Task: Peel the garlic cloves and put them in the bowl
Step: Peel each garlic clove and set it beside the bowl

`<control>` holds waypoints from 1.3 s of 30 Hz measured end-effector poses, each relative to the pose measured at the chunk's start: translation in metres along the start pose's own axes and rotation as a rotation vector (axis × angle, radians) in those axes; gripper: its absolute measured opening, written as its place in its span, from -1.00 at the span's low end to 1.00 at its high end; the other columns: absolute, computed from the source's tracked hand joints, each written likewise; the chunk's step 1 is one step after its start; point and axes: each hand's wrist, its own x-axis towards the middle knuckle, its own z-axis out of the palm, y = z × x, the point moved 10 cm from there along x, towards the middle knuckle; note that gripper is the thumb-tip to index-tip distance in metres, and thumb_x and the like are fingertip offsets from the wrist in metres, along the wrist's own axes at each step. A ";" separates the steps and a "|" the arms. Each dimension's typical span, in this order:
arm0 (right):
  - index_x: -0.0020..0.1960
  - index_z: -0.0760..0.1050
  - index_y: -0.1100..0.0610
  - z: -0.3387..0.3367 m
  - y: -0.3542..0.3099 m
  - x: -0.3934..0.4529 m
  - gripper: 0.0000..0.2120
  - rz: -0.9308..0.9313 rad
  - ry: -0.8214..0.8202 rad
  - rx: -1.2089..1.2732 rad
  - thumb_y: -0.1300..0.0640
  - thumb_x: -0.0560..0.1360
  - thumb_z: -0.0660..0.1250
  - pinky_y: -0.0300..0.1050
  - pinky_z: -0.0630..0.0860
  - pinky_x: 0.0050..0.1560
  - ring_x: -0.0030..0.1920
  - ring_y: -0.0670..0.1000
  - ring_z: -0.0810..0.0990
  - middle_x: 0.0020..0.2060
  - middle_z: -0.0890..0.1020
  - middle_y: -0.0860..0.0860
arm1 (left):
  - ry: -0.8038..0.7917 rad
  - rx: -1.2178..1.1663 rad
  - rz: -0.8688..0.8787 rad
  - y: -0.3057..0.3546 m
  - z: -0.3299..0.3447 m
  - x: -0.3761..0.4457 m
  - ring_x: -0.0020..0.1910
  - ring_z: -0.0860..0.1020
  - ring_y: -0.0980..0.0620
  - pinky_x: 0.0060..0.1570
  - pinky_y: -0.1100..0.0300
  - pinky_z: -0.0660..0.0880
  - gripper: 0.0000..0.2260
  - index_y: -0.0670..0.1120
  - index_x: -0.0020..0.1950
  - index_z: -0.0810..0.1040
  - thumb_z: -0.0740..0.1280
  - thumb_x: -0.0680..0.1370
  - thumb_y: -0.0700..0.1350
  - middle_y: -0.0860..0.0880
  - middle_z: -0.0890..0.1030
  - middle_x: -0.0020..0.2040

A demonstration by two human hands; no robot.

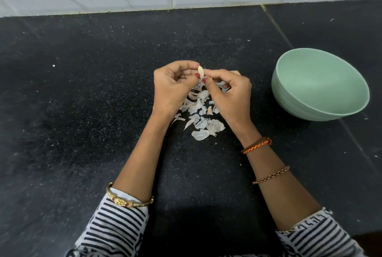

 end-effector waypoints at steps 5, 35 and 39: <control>-0.06 0.63 0.15 0.002 0.009 0.002 -0.87 0.114 -0.018 0.191 0.23 0.49 0.30 -0.17 0.52 -0.14 -0.20 -0.08 0.61 -0.24 0.66 -0.05 | -0.005 0.013 0.026 0.003 0.002 -0.001 -0.34 0.55 0.26 -0.25 0.41 0.49 -0.79 -0.12 -0.15 0.59 0.38 0.41 -0.43 0.15 0.63 -0.35; -0.05 0.48 0.19 0.009 0.017 0.000 -0.85 0.328 -0.106 0.490 0.38 0.54 0.19 -0.43 0.41 -0.24 -0.32 -0.31 0.50 -0.33 0.55 -0.19 | -0.058 0.089 0.036 0.005 0.009 -0.003 -0.32 0.46 0.11 -0.24 0.33 0.45 -0.89 -0.05 -0.21 0.57 0.38 0.47 -0.24 0.01 0.56 -0.31; 0.00 0.55 0.15 0.006 0.013 0.005 -0.88 0.257 -0.125 0.401 0.29 0.52 0.27 -0.35 0.47 -0.07 -0.12 -0.24 0.55 -0.17 0.61 -0.12 | -0.028 0.048 -0.014 0.002 0.002 -0.001 -0.44 0.51 0.20 -0.40 0.40 0.46 -0.83 -0.11 -0.27 0.57 0.38 0.46 -0.33 0.09 0.58 -0.42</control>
